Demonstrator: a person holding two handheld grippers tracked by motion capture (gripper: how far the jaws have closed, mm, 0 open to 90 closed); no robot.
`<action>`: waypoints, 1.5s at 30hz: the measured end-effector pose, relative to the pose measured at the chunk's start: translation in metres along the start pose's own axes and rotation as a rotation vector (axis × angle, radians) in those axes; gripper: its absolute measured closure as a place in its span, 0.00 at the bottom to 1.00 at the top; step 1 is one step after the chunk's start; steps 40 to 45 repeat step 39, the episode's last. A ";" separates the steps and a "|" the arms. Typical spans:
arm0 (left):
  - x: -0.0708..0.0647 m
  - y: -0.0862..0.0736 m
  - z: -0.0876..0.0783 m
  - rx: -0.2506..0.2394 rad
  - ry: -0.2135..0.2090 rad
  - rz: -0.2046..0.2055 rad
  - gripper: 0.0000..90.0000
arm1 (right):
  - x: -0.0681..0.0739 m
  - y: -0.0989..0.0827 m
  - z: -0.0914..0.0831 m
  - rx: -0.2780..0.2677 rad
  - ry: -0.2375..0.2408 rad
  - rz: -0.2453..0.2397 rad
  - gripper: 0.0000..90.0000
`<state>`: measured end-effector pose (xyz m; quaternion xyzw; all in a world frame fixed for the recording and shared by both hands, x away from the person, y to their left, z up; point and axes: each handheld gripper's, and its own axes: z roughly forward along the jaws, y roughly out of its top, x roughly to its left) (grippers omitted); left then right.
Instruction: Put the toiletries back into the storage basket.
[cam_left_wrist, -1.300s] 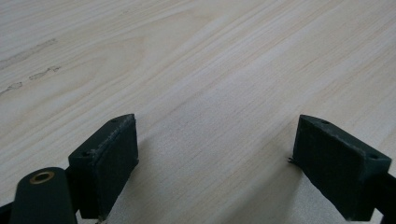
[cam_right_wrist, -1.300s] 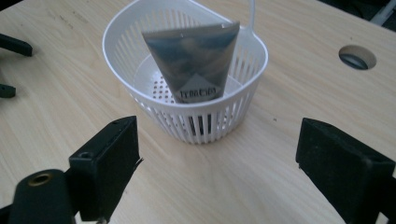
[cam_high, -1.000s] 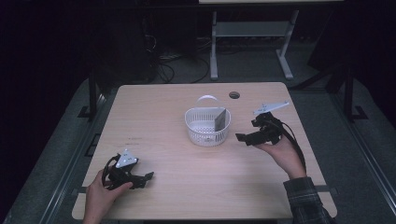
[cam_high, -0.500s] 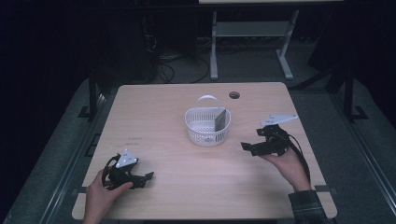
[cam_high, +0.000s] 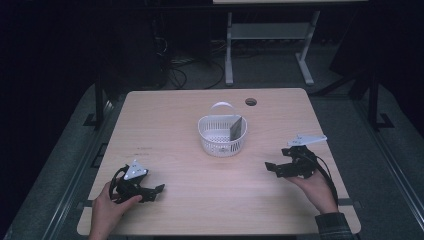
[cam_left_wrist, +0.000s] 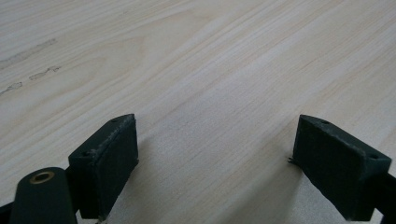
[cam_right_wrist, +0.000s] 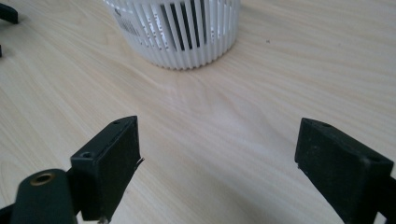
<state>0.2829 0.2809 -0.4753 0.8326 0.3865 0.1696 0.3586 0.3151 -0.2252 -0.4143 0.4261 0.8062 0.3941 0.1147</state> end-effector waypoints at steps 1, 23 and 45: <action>0.000 0.000 0.000 0.000 0.000 0.000 0.15 | -0.001 -0.002 0.000 0.004 -0.001 0.004 0.15; 0.000 0.000 0.000 0.000 0.000 0.000 0.15 | -0.010 -0.062 -0.004 0.068 -0.099 0.043 0.13; 0.000 0.000 0.000 0.000 0.000 0.001 0.15 | -0.014 -0.091 -0.005 0.069 -0.201 0.019 0.03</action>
